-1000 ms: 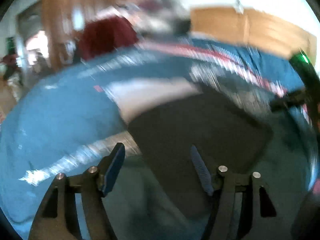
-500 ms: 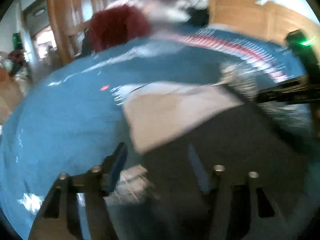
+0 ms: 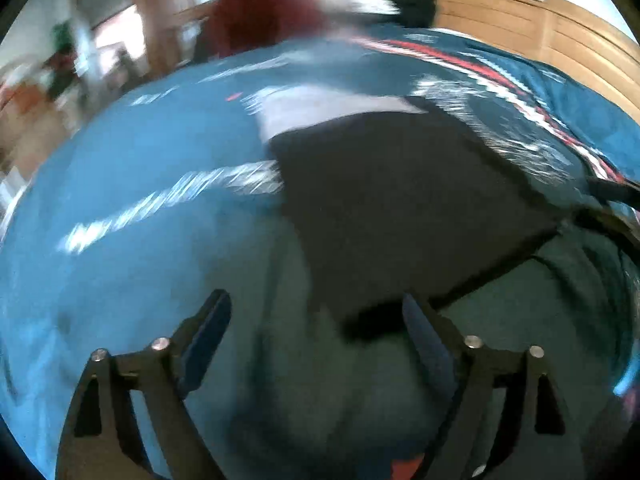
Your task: Fold large clothes
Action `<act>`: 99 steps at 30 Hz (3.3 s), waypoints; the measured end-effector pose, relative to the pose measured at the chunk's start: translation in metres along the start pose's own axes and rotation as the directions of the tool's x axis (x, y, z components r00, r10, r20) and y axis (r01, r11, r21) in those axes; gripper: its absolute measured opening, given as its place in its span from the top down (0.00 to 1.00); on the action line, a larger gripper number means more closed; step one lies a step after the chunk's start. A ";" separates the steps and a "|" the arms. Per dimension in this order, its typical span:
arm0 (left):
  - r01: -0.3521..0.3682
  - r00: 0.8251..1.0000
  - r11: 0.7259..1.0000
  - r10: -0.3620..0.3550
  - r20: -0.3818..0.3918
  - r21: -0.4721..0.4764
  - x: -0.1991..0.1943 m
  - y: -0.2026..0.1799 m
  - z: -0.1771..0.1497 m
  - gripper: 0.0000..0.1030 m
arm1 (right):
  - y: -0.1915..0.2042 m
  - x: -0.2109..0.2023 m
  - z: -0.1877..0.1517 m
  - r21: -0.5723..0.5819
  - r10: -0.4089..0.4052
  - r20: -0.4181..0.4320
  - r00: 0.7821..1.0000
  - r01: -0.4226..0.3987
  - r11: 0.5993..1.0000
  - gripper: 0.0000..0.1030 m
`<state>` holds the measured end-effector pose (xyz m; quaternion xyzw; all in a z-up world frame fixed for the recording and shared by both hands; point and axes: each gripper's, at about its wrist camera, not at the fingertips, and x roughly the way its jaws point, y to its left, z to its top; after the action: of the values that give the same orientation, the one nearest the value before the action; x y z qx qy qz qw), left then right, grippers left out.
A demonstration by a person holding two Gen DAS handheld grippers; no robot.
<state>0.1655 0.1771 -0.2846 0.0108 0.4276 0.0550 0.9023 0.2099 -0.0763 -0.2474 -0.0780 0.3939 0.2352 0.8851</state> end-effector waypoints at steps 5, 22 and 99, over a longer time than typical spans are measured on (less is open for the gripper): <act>-0.123 0.988 0.991 0.117 -0.104 -0.053 0.023 0.000 -0.039 0.11 | -0.004 0.001 -0.053 0.092 -0.094 -0.116 0.989 0.105 0.990 0.01; -0.180 0.980 0.972 0.164 -0.117 -0.148 0.034 -0.007 -0.042 0.00 | 0.006 0.029 -0.077 0.116 -0.110 -0.247 0.963 0.142 0.983 0.00; -0.236 0.941 0.970 0.244 0.236 -0.062 -0.264 -0.053 -0.016 0.00 | 0.070 -0.203 0.007 0.162 -0.248 0.079 0.966 0.233 0.959 0.00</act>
<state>-0.0085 0.0957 -0.0951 0.0545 0.3092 0.1697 0.9341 0.0638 -0.0850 -0.0904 -0.0461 0.3543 0.0989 0.9288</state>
